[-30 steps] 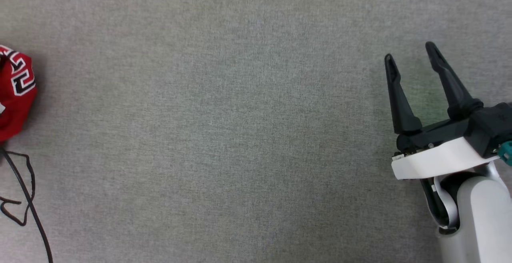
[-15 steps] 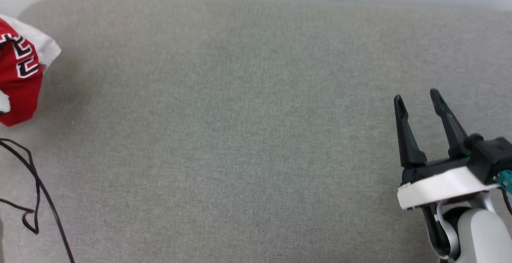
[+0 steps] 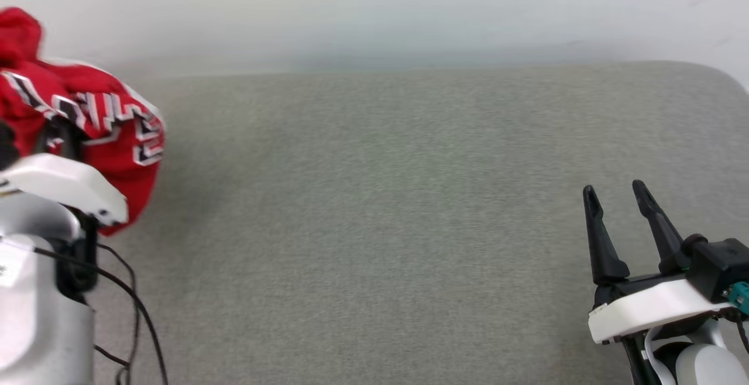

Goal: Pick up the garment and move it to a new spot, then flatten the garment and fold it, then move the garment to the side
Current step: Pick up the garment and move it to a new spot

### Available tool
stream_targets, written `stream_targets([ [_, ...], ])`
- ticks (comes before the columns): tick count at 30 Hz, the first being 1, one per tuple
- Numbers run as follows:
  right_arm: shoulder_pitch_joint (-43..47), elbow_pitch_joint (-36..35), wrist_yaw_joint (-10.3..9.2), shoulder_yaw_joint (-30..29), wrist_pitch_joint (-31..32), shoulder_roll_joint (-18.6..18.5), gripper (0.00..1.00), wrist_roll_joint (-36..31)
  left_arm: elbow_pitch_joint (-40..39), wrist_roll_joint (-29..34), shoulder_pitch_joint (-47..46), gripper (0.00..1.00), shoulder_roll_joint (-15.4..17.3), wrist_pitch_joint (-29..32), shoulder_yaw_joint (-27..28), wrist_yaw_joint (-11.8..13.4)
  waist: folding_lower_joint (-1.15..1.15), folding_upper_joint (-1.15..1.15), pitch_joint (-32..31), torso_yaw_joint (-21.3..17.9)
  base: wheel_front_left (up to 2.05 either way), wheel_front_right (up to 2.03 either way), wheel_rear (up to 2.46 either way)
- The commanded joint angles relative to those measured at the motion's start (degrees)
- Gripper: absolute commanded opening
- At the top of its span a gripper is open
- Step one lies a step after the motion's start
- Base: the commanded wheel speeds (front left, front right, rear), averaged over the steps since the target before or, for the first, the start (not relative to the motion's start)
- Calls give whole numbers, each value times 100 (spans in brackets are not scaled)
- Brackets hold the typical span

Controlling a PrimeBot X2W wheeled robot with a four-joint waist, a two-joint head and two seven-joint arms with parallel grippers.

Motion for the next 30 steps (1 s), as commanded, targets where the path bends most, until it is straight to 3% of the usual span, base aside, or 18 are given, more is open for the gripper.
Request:
stream_targets([
  [1,118,-38,-4,3,12,16,100,-9,-166,-47,174,0,-101,71,-66,-13,1,0,-152,-279,0,0,0],
  [8,179,-118,-4,61,85,15,100,-6,-895,64,720,0,-515,492,-796,-223,1,0,-114,-768,0,0,0],
  [16,105,-92,-4,46,16,16,100,158,-1171,270,1226,0,-995,740,-1887,-581,1,0,152,-1199,0,0,0],
  [20,62,-70,-4,54,-47,15,100,197,-1142,334,1352,0,-1195,882,-2529,-782,1,0,322,-1287,0,0,0],
  [30,-70,0,-4,70,-157,15,100,252,-1078,252,1549,0,-1254,1085,-3583,-945,1,0,573,-1207,0,0,0],
])
